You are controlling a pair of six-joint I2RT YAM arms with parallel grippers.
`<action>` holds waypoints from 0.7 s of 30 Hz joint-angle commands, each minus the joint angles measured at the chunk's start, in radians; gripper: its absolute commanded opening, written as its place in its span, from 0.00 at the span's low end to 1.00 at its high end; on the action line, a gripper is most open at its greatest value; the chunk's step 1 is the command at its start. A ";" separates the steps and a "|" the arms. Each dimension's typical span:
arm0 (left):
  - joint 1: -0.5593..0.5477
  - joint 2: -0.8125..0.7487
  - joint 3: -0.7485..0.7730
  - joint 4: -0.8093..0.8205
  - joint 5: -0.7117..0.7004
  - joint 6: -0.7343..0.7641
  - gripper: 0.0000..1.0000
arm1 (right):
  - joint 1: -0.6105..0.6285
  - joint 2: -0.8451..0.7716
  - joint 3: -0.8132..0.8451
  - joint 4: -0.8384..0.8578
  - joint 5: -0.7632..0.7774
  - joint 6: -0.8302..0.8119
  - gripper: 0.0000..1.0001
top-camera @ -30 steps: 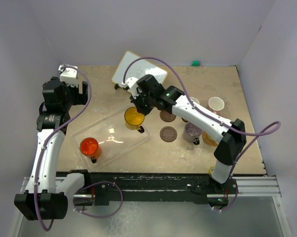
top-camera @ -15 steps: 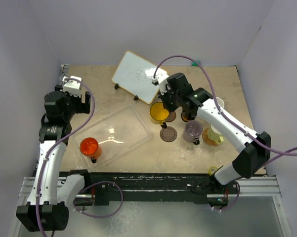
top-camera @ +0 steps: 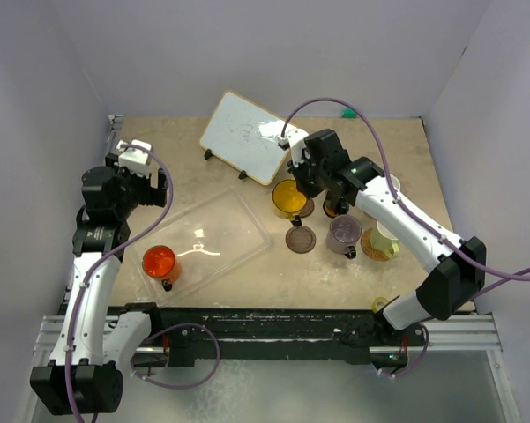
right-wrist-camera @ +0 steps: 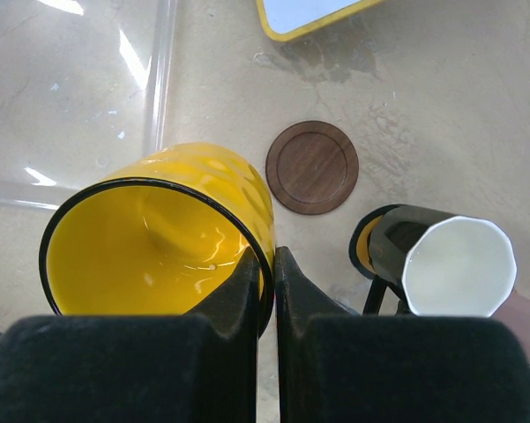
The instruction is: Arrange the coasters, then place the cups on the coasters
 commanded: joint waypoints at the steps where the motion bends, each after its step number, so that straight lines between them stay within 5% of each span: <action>1: 0.006 -0.011 -0.012 0.068 0.040 -0.009 0.85 | -0.005 -0.028 0.024 0.078 0.026 0.021 0.00; 21: 0.007 -0.005 -0.018 0.071 0.065 -0.019 0.87 | -0.065 0.199 0.075 0.117 0.102 -0.004 0.00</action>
